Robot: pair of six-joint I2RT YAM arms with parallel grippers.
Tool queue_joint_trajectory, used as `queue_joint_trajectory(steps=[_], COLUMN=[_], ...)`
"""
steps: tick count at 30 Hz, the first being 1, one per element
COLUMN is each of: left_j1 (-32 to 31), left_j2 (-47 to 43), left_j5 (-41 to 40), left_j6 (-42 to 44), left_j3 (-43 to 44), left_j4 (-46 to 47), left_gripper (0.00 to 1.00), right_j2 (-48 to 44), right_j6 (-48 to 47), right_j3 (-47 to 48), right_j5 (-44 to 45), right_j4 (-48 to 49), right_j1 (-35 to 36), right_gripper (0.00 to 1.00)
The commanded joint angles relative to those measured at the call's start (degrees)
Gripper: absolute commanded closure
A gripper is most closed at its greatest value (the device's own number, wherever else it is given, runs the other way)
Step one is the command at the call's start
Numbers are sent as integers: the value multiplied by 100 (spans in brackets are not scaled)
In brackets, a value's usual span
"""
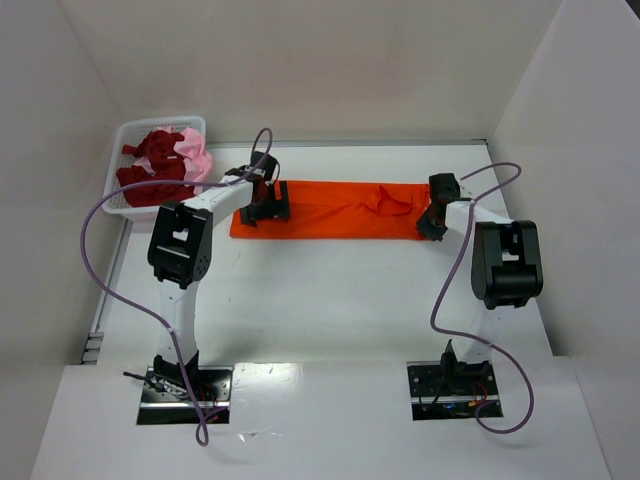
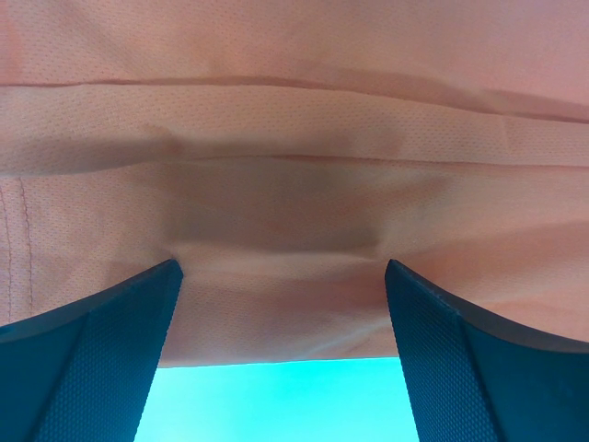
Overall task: Fold and stack the t-shirts
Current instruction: Fold the other side of the tshirt into a rectangle
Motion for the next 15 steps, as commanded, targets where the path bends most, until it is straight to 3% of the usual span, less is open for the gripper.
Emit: queue_joint_trajectory(steps=[1, 5, 15], left_j1=[130, 130, 183], left_j2=[162, 163, 163], left_j5=[13, 13, 66], left_j6=[-37, -37, -37], left_j3=[-208, -208, -208], left_j4=[-60, -60, -60], left_gripper=[0, 0, 0], right_j2=[181, 234, -337], right_j6=[36, 97, 379], right_j3=[177, 229, -113], right_j5=[206, 268, 373], right_j4=[-200, -436, -841], right_j1=[-20, -20, -126], right_gripper=[80, 97, 100])
